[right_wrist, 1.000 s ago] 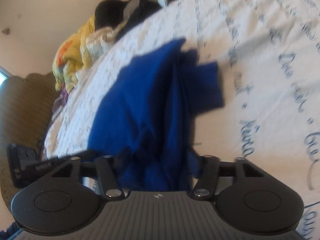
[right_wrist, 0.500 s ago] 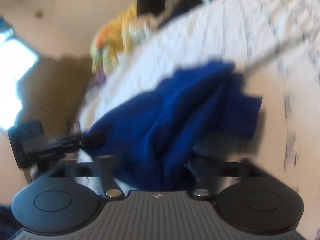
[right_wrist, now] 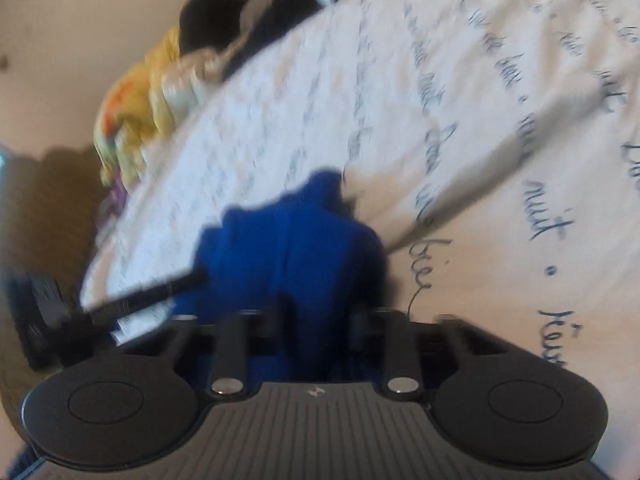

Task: Fold small clothes
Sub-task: 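Open both grippers and release the sweater bundle, then grasp the folded sweater edge with both grippers to tidy it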

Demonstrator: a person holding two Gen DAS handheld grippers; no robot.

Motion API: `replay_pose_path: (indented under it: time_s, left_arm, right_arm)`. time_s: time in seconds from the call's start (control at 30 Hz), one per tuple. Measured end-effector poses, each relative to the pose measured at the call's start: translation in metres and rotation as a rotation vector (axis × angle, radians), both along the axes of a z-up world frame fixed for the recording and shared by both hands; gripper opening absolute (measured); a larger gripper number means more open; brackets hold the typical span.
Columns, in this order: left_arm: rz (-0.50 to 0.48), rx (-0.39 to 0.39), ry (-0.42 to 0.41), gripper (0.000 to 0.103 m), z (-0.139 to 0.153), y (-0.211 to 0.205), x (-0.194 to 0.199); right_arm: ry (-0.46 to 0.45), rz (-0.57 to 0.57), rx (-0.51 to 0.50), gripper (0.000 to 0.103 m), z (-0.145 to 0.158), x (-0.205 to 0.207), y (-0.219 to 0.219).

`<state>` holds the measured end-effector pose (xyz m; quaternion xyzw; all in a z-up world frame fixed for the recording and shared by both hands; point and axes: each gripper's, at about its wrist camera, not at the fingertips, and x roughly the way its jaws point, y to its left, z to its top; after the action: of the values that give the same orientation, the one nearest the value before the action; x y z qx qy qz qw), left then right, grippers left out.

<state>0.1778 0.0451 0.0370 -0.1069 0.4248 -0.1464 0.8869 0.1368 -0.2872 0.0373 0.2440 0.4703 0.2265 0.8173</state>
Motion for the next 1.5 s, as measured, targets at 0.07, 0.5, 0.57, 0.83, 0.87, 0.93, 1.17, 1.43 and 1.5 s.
replay_pose_path:
  time_s: [0.07, 0.5, 0.57, 0.83, 0.87, 0.93, 1.17, 1.43, 1.5]
  left_arm:
    - [-0.006, 0.077, -0.072, 0.014, -0.001, -0.012, 0.005]
    - [-0.066, 0.157, -0.209, 0.053, 0.027, -0.006, -0.083]
    - [-0.110, 0.164, -0.273, 0.054, 0.030, -0.019, -0.117]
    - [-0.259, 0.287, -0.294, 0.076, 0.001, -0.067, -0.140]
    - [-0.253, 0.280, -0.282, 0.076, 0.002, -0.066, -0.138]
    - [-0.248, 0.279, -0.285, 0.076, 0.000, -0.065, -0.138]
    - [-0.232, 0.279, -0.285, 0.078, -0.001, -0.068, -0.139]
    - [-0.228, 0.278, -0.294, 0.079, -0.003, -0.068, -0.141]
    - [-0.232, 0.280, -0.293, 0.079, -0.002, -0.068, -0.141]
  right_arm:
    - [-0.044, 0.003, -0.027, 0.020, -0.001, 0.001, 0.004]
    - [-0.119, -0.098, 0.044, 0.037, 0.032, -0.043, -0.016]
    - [-0.214, -0.062, 0.010, 0.054, 0.046, -0.068, 0.001]
    - [-0.300, 0.103, -0.208, 0.057, 0.017, -0.068, 0.044]
    - [-0.262, 0.086, -0.204, 0.057, 0.024, -0.065, 0.044]
    - [-0.288, 0.064, -0.247, 0.059, 0.044, -0.067, 0.051]
    - [-0.302, 0.155, -0.397, 0.059, 0.017, -0.016, 0.073]
    - [-0.291, 0.167, -0.355, 0.060, 0.049, -0.018, 0.086]
    - [-0.274, 0.193, -0.422, 0.060, 0.017, -0.005, 0.086]
